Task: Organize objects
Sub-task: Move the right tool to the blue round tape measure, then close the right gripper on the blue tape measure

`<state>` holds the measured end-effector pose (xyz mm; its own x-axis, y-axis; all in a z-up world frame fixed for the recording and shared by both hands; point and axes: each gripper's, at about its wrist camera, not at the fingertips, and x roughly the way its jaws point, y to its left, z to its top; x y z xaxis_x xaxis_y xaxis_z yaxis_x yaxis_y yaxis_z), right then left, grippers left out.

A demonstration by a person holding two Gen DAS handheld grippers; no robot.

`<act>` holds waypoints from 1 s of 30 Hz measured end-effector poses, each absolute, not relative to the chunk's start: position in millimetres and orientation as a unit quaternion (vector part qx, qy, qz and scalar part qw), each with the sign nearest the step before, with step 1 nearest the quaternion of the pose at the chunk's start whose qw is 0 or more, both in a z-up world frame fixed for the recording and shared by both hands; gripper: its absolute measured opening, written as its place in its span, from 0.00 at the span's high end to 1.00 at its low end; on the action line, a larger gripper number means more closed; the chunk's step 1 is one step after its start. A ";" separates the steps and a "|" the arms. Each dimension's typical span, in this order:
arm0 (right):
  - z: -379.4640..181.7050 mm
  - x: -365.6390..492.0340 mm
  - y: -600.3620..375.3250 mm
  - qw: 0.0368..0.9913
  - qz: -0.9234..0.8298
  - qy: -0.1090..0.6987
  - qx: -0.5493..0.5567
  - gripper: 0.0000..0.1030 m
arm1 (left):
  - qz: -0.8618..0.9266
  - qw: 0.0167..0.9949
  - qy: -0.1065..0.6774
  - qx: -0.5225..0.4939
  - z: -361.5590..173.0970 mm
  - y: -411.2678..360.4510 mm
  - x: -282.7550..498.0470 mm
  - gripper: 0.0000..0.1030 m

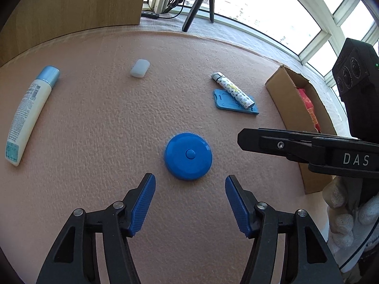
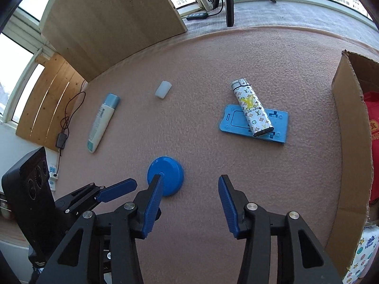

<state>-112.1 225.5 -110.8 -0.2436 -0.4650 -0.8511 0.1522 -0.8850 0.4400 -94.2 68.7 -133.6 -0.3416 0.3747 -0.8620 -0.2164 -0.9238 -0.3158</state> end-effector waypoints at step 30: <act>-136.2 -131.2 205.7 0.218 -0.745 -0.149 0.613 0.79 | 0.813 0.186 -0.088 -0.545 -143.1 76.9 -107.3 0.61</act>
<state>-131.2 205.7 -136.2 -0.1539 -0.5075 -0.8478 0.1410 -0.8605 0.4895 -107.3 76.9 -143.1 -0.3379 0.3981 -0.8528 -0.2055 -0.9155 -0.3459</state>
